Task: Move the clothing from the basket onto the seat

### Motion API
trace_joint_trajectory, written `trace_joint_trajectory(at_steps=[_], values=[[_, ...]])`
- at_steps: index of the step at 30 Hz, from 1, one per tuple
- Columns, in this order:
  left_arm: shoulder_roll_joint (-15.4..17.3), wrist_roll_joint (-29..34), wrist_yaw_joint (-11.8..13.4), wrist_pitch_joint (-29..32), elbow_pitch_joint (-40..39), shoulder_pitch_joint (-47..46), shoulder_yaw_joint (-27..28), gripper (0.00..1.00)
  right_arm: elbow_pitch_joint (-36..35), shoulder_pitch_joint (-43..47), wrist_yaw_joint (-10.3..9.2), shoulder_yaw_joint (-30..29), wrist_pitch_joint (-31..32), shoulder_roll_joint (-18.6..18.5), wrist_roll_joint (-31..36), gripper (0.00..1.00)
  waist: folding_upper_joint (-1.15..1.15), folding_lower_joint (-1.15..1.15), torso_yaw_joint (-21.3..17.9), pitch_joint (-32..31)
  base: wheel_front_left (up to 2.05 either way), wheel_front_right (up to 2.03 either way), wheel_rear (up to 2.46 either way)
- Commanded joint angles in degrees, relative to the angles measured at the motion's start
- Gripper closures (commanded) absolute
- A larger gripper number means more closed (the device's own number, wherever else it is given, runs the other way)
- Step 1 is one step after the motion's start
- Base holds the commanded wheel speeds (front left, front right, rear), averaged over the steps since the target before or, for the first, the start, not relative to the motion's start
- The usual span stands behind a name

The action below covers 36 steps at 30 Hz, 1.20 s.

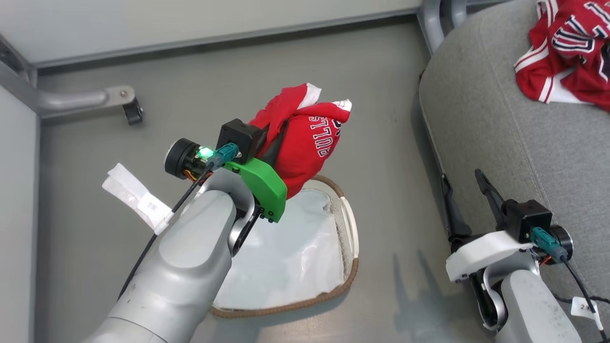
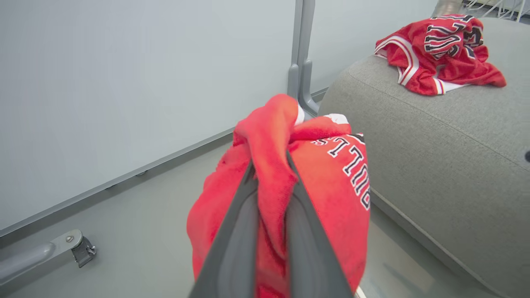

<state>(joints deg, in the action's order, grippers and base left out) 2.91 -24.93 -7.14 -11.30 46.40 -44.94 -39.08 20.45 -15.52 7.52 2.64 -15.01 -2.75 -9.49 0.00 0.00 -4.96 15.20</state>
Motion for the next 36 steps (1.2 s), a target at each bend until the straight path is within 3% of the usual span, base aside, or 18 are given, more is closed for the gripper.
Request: trace_joint_trajectory(at_steps=[1, 10, 21, 27, 36], values=[[0.0, -1.18, -0.29, 0.64, -0.97, 0.04, -0.53, 1.0, 0.42, 1.73, -0.06, 0.07, -0.26, -0.25, 0.45, 0.0, 0.0, 0.0, 2.49, -9.59, 0.0, 0.0, 0.0], [0.03, -5.88, 0.57, 5.14, -5.83, -2.46, -3.73, 1.0, 1.41, 4.41, -0.06, 0.11, -0.26, -0.25, 1.01, 0.0, 0.0, 0.0, 2.54, -14.74, 0.0, 0.0, 0.0], [0.4, -6.59, 1.44, 8.32, -10.02, -5.32, -5.41, 1.0, 1.41, 2.83, -0.06, 1.67, -0.26, -0.24, 1.33, 0.0, 0.0, 0.0, 2.53, -15.88, 0.0, 0.0, 0.0], [1.43, -7.33, 1.33, 10.2, -12.8, -5.5, -5.66, 1.0, 0.63, 0.34, -0.06, 5.42, -0.26, -0.23, 0.83, 0.0, 0.0, 0.0, 2.69, -15.73, 0.0, 0.0, 0.0], [3.36, -9.1, 1.48, 13.19, -17.62, -5.14, -4.95, 1.0, 2.28, -5.56, -0.06, 16.45, -0.27, -0.24, -0.34, 0.0, 0.0, 0.0, 2.65, -15.19, 0.0, 0.0, 0.0]])
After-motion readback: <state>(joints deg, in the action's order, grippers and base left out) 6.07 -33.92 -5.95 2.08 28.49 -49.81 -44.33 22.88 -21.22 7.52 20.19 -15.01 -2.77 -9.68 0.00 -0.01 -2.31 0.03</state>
